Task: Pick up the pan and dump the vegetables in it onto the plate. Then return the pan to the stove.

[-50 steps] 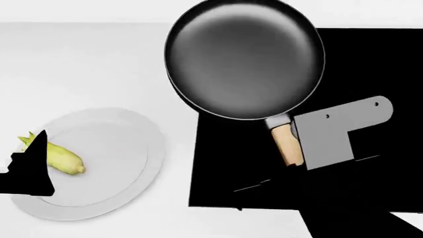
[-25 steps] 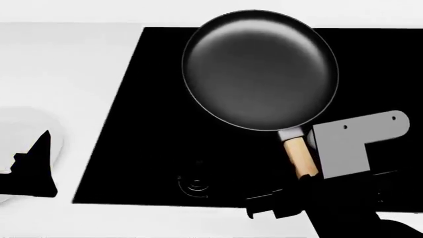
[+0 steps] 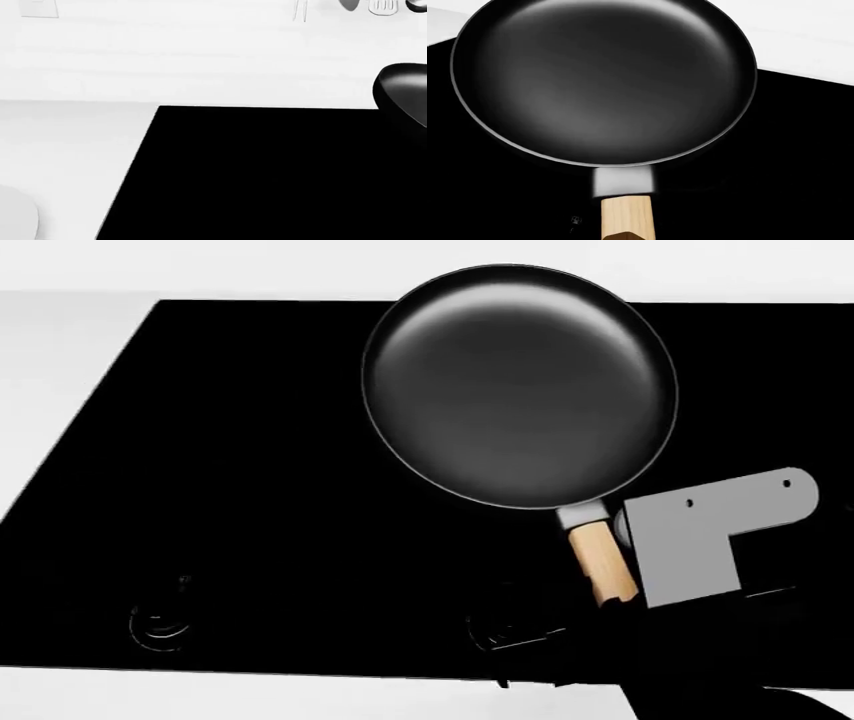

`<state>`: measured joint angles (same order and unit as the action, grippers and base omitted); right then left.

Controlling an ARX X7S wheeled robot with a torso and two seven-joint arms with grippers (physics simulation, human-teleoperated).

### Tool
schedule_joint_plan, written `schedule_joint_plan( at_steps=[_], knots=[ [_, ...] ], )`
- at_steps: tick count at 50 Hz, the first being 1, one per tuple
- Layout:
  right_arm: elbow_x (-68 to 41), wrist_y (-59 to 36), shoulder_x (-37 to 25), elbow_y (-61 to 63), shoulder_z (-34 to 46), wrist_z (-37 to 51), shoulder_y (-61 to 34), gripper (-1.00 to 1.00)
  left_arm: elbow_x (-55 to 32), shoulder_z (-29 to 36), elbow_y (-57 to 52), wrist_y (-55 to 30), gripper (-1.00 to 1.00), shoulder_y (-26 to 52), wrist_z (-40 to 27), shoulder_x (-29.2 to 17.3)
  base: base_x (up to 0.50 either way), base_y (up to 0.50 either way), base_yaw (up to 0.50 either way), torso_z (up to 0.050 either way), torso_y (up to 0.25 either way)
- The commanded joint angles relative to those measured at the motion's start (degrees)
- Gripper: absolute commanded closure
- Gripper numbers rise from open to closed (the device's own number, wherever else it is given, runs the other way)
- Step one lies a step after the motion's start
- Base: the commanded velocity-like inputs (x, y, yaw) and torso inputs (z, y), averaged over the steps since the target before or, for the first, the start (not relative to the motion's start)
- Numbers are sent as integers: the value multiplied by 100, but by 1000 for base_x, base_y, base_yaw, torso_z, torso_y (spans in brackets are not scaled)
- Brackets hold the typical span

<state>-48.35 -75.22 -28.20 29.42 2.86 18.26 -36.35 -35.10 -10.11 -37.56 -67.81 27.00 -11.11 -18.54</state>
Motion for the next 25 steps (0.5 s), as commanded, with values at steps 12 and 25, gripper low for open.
schedule_joint_plan(
  at_steps=[12, 25],
  knots=[
    [113, -39, 121, 242, -426, 65, -39, 100, 14, -124, 49, 57, -100, -8, 51, 112, 91, -500, 0, 0, 3],
    [-227, -604, 260, -425, -310, -42, -725, 100, -52, -156, 54, 34, -100, 12, 36, 68, 0, -154, 0, 1, 2]
  ],
)
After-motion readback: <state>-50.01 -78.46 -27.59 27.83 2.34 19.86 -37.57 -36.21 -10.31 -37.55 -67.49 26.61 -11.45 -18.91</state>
